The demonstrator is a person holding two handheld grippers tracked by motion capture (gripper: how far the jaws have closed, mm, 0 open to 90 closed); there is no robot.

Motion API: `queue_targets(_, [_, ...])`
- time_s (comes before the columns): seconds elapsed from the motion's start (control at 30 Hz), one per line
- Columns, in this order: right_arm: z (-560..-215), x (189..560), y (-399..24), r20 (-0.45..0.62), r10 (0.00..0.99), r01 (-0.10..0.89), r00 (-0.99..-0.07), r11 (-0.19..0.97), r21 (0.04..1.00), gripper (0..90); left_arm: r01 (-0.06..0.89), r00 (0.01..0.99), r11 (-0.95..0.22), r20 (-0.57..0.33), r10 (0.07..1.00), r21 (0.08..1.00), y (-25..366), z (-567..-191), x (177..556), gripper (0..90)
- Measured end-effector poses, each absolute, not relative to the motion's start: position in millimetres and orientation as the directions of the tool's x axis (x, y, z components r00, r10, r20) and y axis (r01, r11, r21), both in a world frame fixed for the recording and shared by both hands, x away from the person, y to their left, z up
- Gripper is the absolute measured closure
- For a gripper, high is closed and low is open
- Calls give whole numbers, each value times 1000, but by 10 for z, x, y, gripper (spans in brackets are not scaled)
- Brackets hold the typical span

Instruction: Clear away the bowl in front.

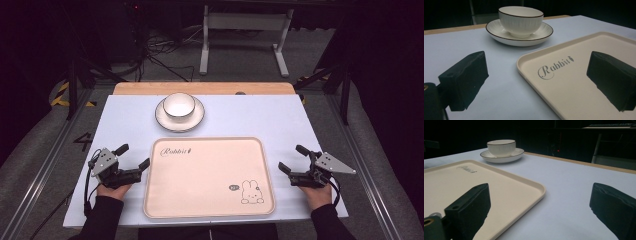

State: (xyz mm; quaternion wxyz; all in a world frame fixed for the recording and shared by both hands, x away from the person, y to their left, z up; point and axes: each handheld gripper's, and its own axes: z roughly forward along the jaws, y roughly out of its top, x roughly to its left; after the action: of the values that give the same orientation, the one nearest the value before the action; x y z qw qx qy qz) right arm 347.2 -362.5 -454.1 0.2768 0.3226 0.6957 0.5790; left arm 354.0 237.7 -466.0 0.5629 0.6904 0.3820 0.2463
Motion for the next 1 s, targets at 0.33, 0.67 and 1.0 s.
queue_targets(0.33, [-4546, 3483, -3611, -12, 770, 134, -638, 126, 983, 32, 248, 590, -61, -101, 801, 967, 2400, -4559, 3529, 37])
queue_targets(0.67, [-4548, 3491, -3603, -8, 773, 145, -634, 129, 981, 25, 205, 613, -44, -93, 785, 978, 2389, -4349, 3500, 33])
queue_targets(1.0, [-4547, 3494, -3593, -20, 773, 142, -634, 142, 980, 25, 169, 614, -42, -72, 786, 985, 2404, -4152, 3520, 33])
